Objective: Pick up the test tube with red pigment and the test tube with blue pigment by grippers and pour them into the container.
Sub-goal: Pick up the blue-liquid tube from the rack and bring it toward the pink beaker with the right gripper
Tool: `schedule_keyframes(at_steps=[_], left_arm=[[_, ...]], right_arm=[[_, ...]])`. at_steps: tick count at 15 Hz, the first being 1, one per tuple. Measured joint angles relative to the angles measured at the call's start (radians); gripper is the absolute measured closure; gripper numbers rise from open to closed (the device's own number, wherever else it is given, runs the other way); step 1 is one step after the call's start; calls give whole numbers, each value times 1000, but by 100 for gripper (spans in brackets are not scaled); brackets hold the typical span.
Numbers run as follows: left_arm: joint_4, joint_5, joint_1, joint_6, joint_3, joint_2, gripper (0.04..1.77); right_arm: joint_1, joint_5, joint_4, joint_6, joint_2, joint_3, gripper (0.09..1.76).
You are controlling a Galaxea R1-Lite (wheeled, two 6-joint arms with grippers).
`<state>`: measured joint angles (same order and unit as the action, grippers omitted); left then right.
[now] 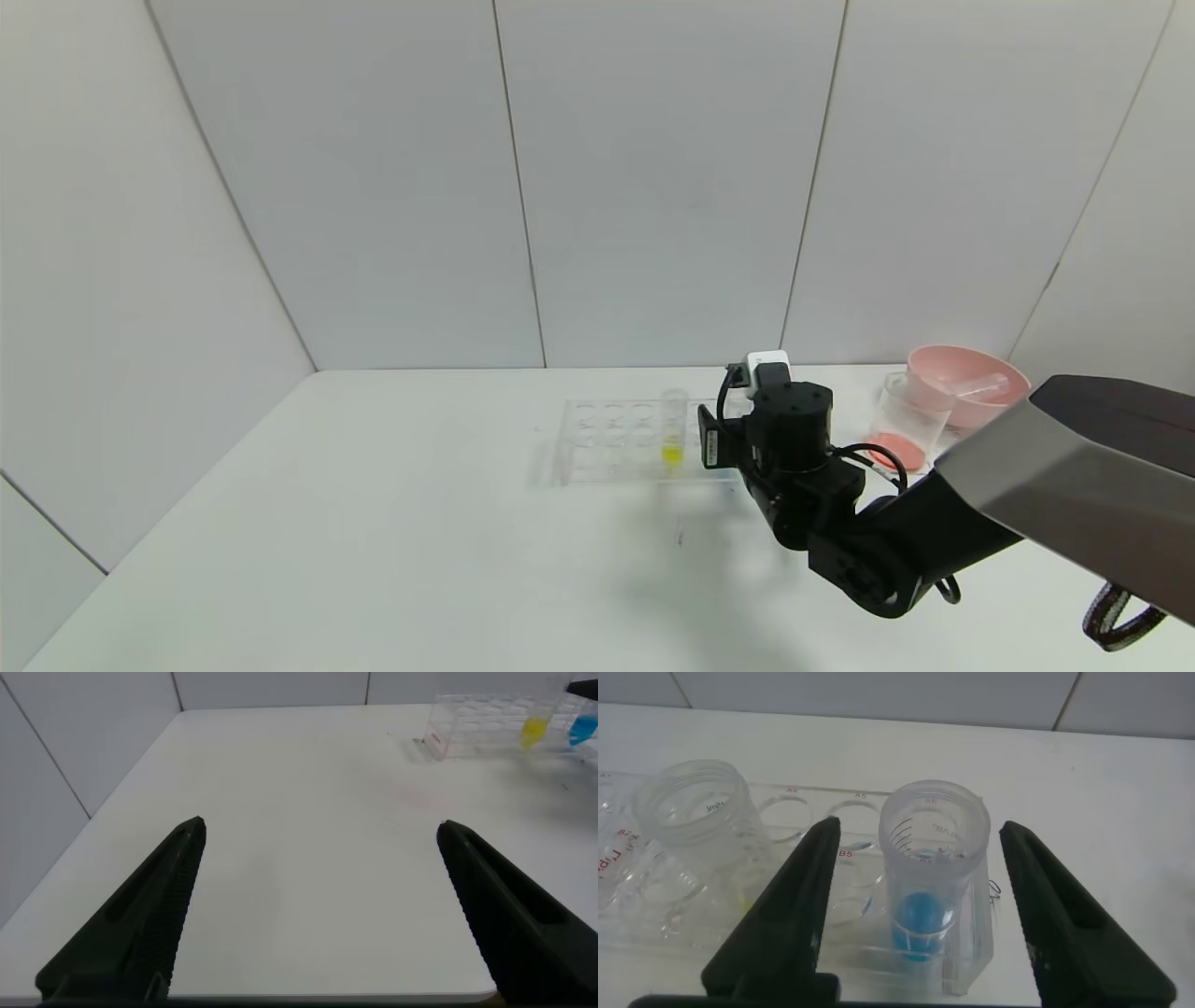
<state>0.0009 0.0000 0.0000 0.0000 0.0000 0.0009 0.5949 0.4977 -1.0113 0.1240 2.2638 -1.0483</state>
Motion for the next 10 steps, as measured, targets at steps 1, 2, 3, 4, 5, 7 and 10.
schedule_keyframes(at_steps=[1,2,3,4,5,7,10], left_arm=[[0,0,0,0,0,0,5],[0,0,0,0,0,0,5],[0,0,0,0,0,0,5],[0,0,0,0,0,0,5],[0,0,0,0,0,0,5],[0,0,0,0,0,0,5],[0,0,0,0,0,0,5]], right_arm=[[0,1,-1,0,0,1,77],[0,1,-3,0,-1,4,89],[2,3,-4,0,-3,6,99],[4,4,-4,0,-5,8,108],[6,6,-4,0,-7,10,135],[9,8,-4,-1,-10,11,135],[14,10,-1,-1,-14,11,135]])
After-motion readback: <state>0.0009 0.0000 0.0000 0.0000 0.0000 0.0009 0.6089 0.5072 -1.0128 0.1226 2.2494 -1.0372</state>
